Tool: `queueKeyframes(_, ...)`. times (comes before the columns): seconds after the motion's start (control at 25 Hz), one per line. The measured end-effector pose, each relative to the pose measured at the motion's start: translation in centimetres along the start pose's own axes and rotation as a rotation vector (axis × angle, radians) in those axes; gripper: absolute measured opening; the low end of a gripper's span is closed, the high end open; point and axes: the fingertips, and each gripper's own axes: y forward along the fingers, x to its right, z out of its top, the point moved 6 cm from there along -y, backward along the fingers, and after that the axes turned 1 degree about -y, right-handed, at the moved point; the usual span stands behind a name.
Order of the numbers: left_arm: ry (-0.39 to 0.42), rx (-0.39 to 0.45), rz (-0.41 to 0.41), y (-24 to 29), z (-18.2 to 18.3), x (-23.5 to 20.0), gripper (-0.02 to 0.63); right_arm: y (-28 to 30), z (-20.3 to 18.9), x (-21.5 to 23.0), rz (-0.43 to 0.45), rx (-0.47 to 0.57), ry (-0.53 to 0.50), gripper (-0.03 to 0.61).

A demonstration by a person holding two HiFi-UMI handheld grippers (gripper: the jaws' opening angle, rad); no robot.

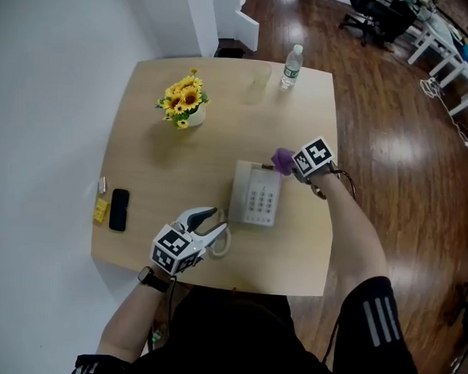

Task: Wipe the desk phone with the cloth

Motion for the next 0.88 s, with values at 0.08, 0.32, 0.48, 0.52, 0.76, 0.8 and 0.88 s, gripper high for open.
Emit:
queueKeyframes(0.08, 0.005, -0.003, -0.009, 0.4, 0.2, 0.1, 0.167, 0.5, -0.6, -0.6, 0.002, 0.021, 0.024, 0.129)
queueKeyframes(0.32, 0.026, 0.001, -0.035, 1.3, 1.2, 0.1, 0.167, 1.6, -3.1, -1.6, -0.046, 0.160, 0.157, 0.129)
queueKeyframes(0.48, 0.032, -0.003, -0.048, 1.5, 1.2, 0.1, 0.167, 1.9, -5.7, -2.3, -0.020, 0.236, 0.277, 0.129)
queueKeyframes(0.52, 0.033, -0.004, -0.052, 1.6, 1.2, 0.1, 0.167, 2.0, -6.4, -2.7, -0.008, 0.243, 0.295, 0.129)
queueKeyframes(0.76, 0.041, -0.012, -0.075, 1.8, 1.0, 0.6, 0.167, 3.2, -10.5, -5.6, 0.050, 0.244, 0.336, 0.129)
queueKeyframes(0.8, 0.044, -0.013, -0.079, 1.8, 1.0, 0.7, 0.167, 3.4, -11.2, -6.0, 0.056, 0.244, 0.340, 0.129)
queueKeyframes(0.88, 0.050, -0.014, -0.087, 1.8, 1.0, 1.0, 0.167, 3.6, -12.5, -6.9, 0.067, 0.240, 0.346, 0.129)
